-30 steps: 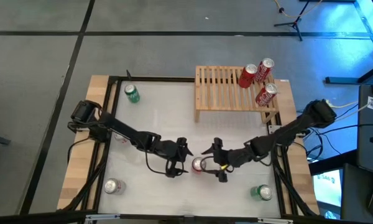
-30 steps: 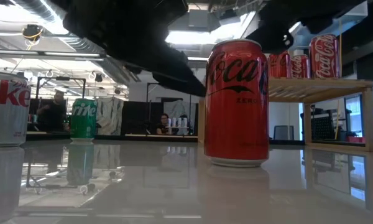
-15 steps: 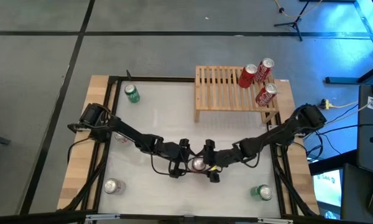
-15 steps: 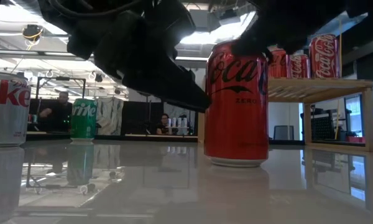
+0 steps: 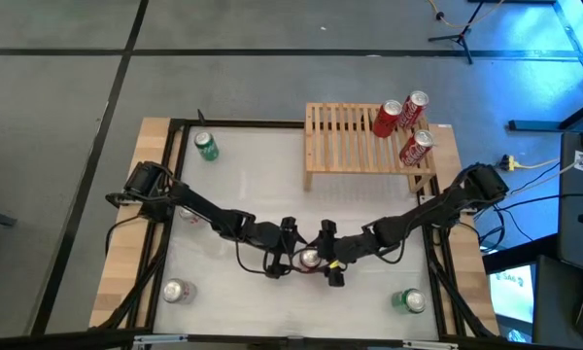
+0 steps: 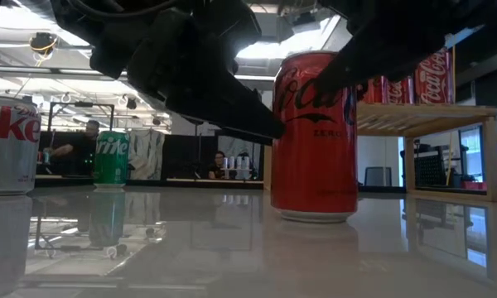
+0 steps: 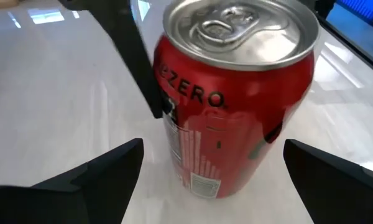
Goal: Place canned beverage on shelf
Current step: Put the red black soda can on the shelf aligned with the other red black soda can
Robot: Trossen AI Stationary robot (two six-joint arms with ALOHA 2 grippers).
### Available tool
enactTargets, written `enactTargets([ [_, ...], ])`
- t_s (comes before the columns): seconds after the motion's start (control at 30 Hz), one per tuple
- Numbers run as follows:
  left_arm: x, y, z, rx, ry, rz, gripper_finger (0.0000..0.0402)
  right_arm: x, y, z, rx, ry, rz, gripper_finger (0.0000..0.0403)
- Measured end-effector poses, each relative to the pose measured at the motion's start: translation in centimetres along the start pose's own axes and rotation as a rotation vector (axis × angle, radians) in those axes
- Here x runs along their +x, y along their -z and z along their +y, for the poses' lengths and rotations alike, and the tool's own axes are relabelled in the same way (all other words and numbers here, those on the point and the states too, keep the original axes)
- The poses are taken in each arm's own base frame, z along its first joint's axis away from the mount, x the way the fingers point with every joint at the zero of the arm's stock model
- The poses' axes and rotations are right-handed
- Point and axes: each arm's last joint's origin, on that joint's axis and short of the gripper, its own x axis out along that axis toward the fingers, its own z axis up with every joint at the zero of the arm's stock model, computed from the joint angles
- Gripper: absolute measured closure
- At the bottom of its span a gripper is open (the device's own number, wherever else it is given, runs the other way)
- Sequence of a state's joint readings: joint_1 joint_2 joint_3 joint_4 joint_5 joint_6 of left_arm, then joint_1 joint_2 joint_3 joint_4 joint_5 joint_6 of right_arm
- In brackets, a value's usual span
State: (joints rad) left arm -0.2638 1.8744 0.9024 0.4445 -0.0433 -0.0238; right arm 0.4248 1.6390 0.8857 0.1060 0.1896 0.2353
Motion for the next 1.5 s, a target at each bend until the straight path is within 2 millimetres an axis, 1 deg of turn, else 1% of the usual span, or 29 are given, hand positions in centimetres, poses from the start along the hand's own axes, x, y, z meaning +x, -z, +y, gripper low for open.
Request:
enactTargets([
  [0.07, 0.0, 0.0, 0.0, -0.001, 0.001, 0.001, 0.0024, -0.3, -0.1, 0.0, -0.005, 0.001, 0.000, 0.0121],
  [0.17, 0.0, 0.0, -0.2, 0.001, 0.015, 0.001, 0.0024, -1.4, -0.8, -0.1, -0.001, -0.005, -0.027, 0.0121],
  [0.37, 0.0, 0.0, -0.6, 0.007, 0.020, 0.002, 0.0024, -5.5, -2.5, -0.5, 0.010, -0.014, -0.068, 0.0121],
  [0.47, 0.0, 0.0, -0.5, 0.006, 0.015, 0.003, 0.0024, -8.5, -3.7, -0.9, 0.017, 0.012, -0.074, 0.0121],
  [0.7, 0.0, 0.0, -0.4, 0.005, 0.012, 0.002, 0.0024, -16.5, -7.4, -2.2, -0.020, 0.245, -0.028, 0.0121],
  [0.77, 0.0, 0.0, -0.3, 0.004, 0.011, 0.003, 0.0024, -18.7, -8.2, -2.9, -0.029, 0.317, -0.014, 0.0121],
  [0.87, 0.0, 0.0, -0.3, 0.004, 0.010, 0.003, 0.0024, -21.3, -9.0, -4.1, -0.020, 0.385, -0.010, 0.0121],
  [0.97, 0.0, 0.0, -0.3, 0.004, 0.011, 0.003, 0.0024, -23.3, -9.0, -5.7, -0.013, 0.452, -0.002, 0.0121],
  [1.13, 0.0, 0.1, -0.3, 0.005, 0.011, 0.007, 0.0024, -26.1, -8.0, -8.5, 0.023, 0.545, 0.031, 0.0121],
  [1.27, 0.0, 0.1, -0.3, 0.008, 0.011, 0.007, 0.0024, -28.0, -7.4, -10.1, 0.045, 0.594, 0.028, 0.0121],
  [1.33, 0.0, 0.1, -0.3, 0.013, 0.011, 0.007, 0.0024, -28.6, -7.1, -10.9, 0.053, 0.614, 0.038, 0.0121],
  [1.5, 0.0, 0.1, -0.3, 0.013, 0.011, 0.006, 0.0024, -29.4, -6.6, -12.6, 0.100, 0.645, 0.080, 0.0121],
])
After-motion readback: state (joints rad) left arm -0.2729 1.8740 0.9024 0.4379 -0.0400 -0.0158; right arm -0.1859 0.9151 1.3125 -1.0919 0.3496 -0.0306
